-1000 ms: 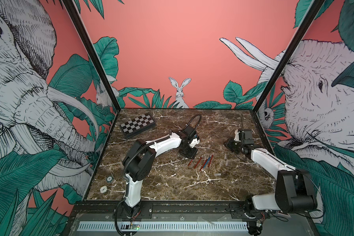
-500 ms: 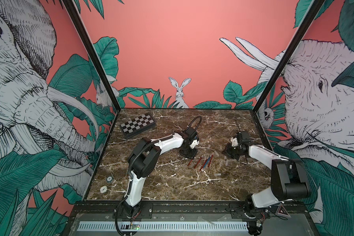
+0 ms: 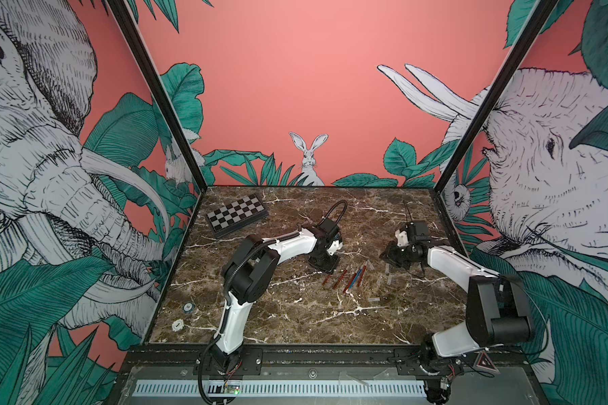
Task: Remove protective caps from carving knives
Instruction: Place the protective sleeve at the center of the board, then place the carving knife at the center of the board.
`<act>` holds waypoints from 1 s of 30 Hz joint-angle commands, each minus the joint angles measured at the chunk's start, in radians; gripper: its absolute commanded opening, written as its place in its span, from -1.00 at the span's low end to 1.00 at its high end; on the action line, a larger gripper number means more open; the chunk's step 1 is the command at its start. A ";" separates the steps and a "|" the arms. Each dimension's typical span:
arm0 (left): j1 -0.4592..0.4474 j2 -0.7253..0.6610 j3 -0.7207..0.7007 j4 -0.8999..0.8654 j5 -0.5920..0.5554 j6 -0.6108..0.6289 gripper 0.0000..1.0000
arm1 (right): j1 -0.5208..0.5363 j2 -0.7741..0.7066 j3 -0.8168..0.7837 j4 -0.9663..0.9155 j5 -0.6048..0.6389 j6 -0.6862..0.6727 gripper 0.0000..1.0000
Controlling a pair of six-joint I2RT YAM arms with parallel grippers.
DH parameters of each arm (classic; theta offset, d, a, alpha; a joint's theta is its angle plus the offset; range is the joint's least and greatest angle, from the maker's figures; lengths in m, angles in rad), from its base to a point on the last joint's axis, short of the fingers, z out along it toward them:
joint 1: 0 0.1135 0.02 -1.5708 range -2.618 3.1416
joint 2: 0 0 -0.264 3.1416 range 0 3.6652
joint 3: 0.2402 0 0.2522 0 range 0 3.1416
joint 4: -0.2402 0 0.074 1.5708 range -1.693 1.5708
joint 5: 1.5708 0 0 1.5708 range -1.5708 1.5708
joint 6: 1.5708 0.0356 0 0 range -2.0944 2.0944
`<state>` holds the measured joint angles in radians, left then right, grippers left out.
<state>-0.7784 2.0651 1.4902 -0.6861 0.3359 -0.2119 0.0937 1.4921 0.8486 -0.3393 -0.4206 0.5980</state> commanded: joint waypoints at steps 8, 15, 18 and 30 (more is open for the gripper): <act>-0.005 -0.001 0.029 -0.024 -0.006 0.011 -0.74 | 0.005 -0.042 -0.014 0.010 0.024 0.001 -0.58; -0.005 -0.003 0.031 -0.039 -0.019 0.011 -0.57 | 0.005 -0.049 -0.045 0.040 0.021 0.008 -0.57; -0.004 -0.007 0.036 -0.043 -0.022 0.011 -0.54 | 0.005 -0.049 -0.054 0.055 0.014 0.017 -0.57; -0.001 -0.082 0.106 -0.105 -0.102 0.051 -0.04 | 0.005 -0.079 -0.081 0.117 -0.028 0.005 -0.42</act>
<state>-0.7784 2.0594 1.5707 -0.7345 0.2817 -0.1886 0.0937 1.4399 0.7872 -0.2672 -0.4316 0.5999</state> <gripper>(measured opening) 0.457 0.284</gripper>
